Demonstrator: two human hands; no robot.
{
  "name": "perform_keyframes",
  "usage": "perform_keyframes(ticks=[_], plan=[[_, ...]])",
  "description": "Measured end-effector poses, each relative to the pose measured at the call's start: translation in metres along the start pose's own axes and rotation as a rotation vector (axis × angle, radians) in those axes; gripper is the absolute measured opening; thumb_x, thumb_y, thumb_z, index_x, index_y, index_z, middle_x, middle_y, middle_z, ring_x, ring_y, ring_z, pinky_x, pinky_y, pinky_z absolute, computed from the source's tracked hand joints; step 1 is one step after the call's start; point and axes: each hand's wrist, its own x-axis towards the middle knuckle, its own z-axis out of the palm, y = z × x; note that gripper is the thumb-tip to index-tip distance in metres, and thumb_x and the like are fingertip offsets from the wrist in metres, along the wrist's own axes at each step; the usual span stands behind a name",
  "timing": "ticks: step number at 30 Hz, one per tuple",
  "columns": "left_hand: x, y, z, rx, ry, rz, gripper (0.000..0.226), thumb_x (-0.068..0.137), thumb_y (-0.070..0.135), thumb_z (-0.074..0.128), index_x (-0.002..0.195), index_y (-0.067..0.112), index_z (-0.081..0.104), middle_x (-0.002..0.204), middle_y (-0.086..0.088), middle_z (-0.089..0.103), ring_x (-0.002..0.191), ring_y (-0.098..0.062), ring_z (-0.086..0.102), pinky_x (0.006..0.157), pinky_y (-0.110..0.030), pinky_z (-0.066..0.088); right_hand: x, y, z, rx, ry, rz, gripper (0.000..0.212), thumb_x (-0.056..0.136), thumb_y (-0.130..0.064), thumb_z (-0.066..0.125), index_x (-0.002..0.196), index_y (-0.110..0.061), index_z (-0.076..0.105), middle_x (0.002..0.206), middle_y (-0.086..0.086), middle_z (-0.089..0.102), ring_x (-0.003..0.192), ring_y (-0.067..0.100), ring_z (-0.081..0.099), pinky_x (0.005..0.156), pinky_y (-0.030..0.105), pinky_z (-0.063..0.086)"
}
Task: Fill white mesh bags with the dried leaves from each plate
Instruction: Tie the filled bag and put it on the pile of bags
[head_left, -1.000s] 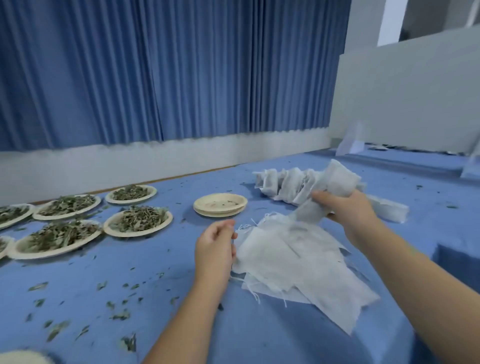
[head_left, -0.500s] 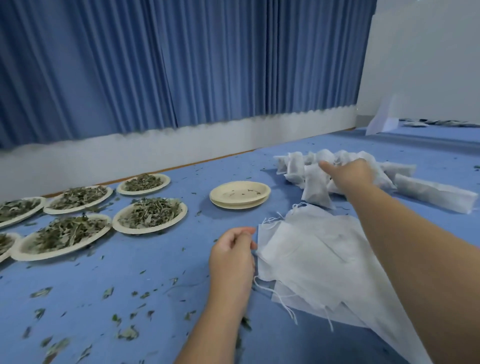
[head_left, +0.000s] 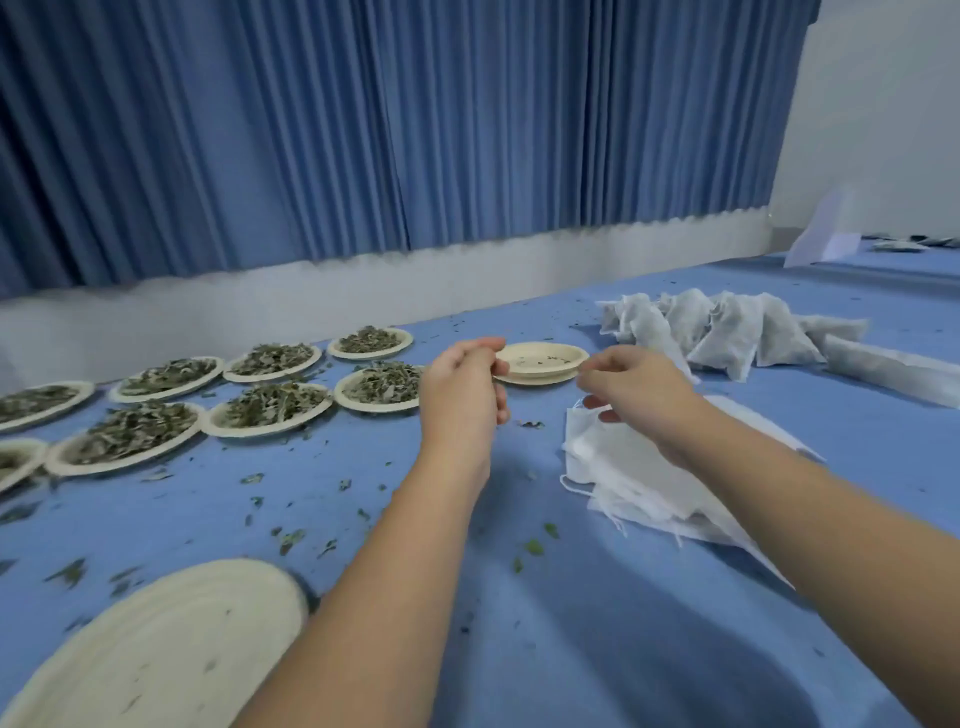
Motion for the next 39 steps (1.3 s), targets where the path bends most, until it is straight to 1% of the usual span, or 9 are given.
perform_keyframes(ticks=[4, 9, 14, 17, 22, 26, 32, 36, 39], plan=[[-0.011, 0.038, -0.064, 0.402, -0.096, 0.032, 0.019, 0.092, 0.012, 0.051, 0.083, 0.016, 0.066, 0.071, 0.002, 0.058, 0.038, -0.007, 0.044, 0.041, -0.019, 0.036, -0.046, -0.030, 0.049, 0.017, -0.300, 0.030, 0.008, 0.086, -0.020, 0.063, 0.090, -0.014, 0.067, 0.087, 0.001, 0.069, 0.068, 0.011, 0.066, 0.057, 0.022, 0.050], [-0.022, 0.060, -0.180, 1.231, -0.093, 0.065, 0.023, 0.094, 0.026, 0.050, 0.092, 0.008, 0.066, 0.081, -0.004, 0.064, 0.060, -0.018, 0.057, 0.057, -0.028, 0.044, -0.093, -0.054, 0.114, -0.185, -0.643, 0.042, 0.021, 0.091, -0.032, 0.060, 0.095, -0.012, 0.064, 0.081, 0.001, 0.069, 0.052, 0.011, 0.060, 0.050, 0.024, 0.043], [-0.052, 0.075, -0.260, 1.771, -0.215, -0.449, 0.060, 0.097, 0.055, 0.038, 0.124, 0.004, 0.054, 0.090, -0.008, 0.062, 0.061, -0.017, 0.055, 0.055, -0.027, 0.045, -0.127, -0.063, 0.161, -0.331, -0.778, 0.018, 0.039, 0.091, -0.040, 0.057, 0.097, -0.003, 0.065, 0.067, 0.002, 0.066, 0.046, 0.013, 0.055, 0.043, 0.022, 0.042], [-0.066, 0.077, -0.275, 1.712, -0.224, -0.580, 0.052, 0.096, 0.054, 0.045, 0.123, 0.010, 0.050, 0.082, -0.006, 0.059, 0.055, -0.019, 0.058, 0.050, -0.025, 0.049, -0.140, -0.064, 0.176, -0.376, -0.767, -0.023, 0.038, 0.087, -0.038, 0.059, 0.101, -0.003, 0.065, 0.062, 0.005, 0.062, 0.042, 0.013, 0.052, 0.040, 0.019, 0.040], [-0.062, 0.065, -0.273, 1.334, -0.118, -0.409, 0.020, 0.097, 0.026, 0.056, 0.108, 0.011, 0.060, 0.059, -0.005, 0.049, 0.036, -0.015, 0.041, 0.036, -0.019, 0.036, -0.135, -0.060, 0.175, -0.269, -0.642, -0.034, 0.024, 0.083, -0.033, 0.062, 0.098, -0.015, 0.065, 0.058, 0.002, 0.060, 0.043, 0.014, 0.048, 0.044, 0.021, 0.039], [-0.042, 0.054, -0.251, 0.896, -0.015, -0.318, 0.014, 0.091, 0.025, 0.066, 0.096, 0.013, 0.067, 0.066, -0.005, 0.064, 0.039, -0.013, 0.050, 0.038, -0.019, 0.040, -0.108, -0.051, 0.147, -0.031, -0.527, 0.077, 0.020, 0.082, -0.026, 0.062, 0.094, -0.010, 0.064, 0.061, 0.002, 0.059, 0.044, 0.017, 0.046, 0.045, 0.024, 0.038], [-0.003, 0.023, -0.188, 0.449, -0.018, -0.239, 0.018, 0.094, 0.026, 0.063, 0.096, 0.008, 0.068, 0.064, -0.003, 0.061, 0.045, -0.013, 0.050, 0.039, -0.020, 0.040, -0.059, -0.037, 0.098, 0.230, -0.389, 0.286, 0.004, 0.085, -0.006, 0.057, 0.081, -0.008, 0.057, 0.071, 0.010, 0.049, 0.062, 0.022, 0.044, 0.058, 0.029, 0.040], [0.012, -0.003, -0.162, 0.304, 0.070, -0.187, 0.023, 0.101, 0.027, 0.048, 0.096, 0.011, 0.064, 0.065, -0.002, 0.056, 0.040, -0.013, 0.048, 0.039, -0.022, 0.038, -0.021, -0.025, 0.068, 0.382, -0.263, 0.399, 0.004, 0.090, -0.002, 0.054, 0.087, -0.003, 0.056, 0.049, 0.003, 0.051, 0.035, 0.011, 0.043, 0.034, 0.016, 0.036], [0.016, -0.025, -0.162, 0.422, 0.077, -0.128, 0.021, 0.100, 0.022, 0.046, 0.095, 0.018, 0.065, 0.063, 0.002, 0.057, 0.039, -0.009, 0.046, 0.042, -0.023, 0.037, 0.012, -0.017, 0.053, 0.519, -0.144, 0.428, 0.004, 0.093, -0.004, 0.054, 0.090, -0.005, 0.055, 0.054, 0.001, 0.056, 0.033, 0.006, 0.048, 0.032, 0.014, 0.039]])
